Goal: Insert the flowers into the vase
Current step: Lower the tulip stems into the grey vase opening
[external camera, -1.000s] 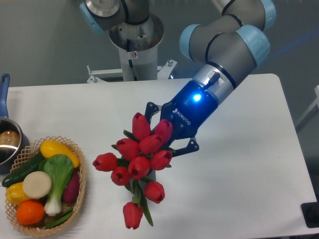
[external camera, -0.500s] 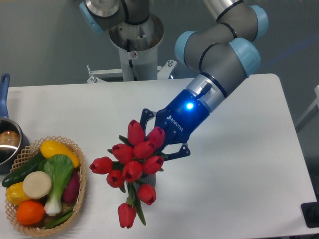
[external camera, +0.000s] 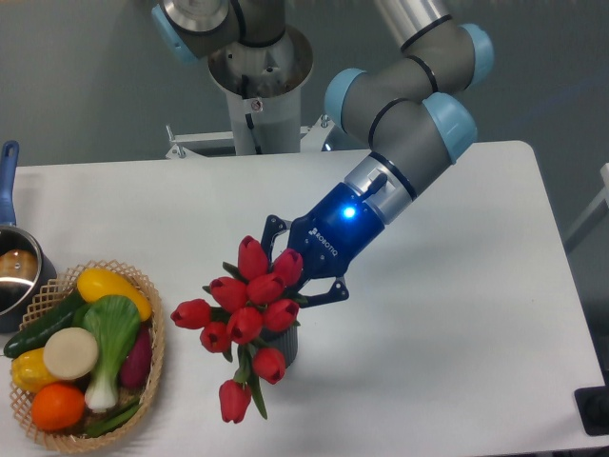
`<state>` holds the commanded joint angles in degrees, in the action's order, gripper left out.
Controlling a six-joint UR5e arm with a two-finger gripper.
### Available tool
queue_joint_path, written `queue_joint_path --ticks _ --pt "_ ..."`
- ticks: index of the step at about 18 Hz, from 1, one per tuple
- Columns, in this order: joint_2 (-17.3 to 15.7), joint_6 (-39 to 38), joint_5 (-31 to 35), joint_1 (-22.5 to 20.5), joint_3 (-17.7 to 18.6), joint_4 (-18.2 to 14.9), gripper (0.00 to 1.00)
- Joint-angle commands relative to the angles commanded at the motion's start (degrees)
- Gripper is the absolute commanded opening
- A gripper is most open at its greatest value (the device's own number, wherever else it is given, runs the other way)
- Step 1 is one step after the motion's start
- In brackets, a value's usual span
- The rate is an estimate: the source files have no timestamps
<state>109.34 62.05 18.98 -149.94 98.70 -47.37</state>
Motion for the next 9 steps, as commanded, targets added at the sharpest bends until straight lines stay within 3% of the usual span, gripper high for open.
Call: queue_joint_path --ticks 3,9 --pt "0.00 0.18 0.18 -0.61 0.97 0.00 0.31" --pt "-0.61 0.09 0.53 -2.02 2.64 -0.09 0.79"
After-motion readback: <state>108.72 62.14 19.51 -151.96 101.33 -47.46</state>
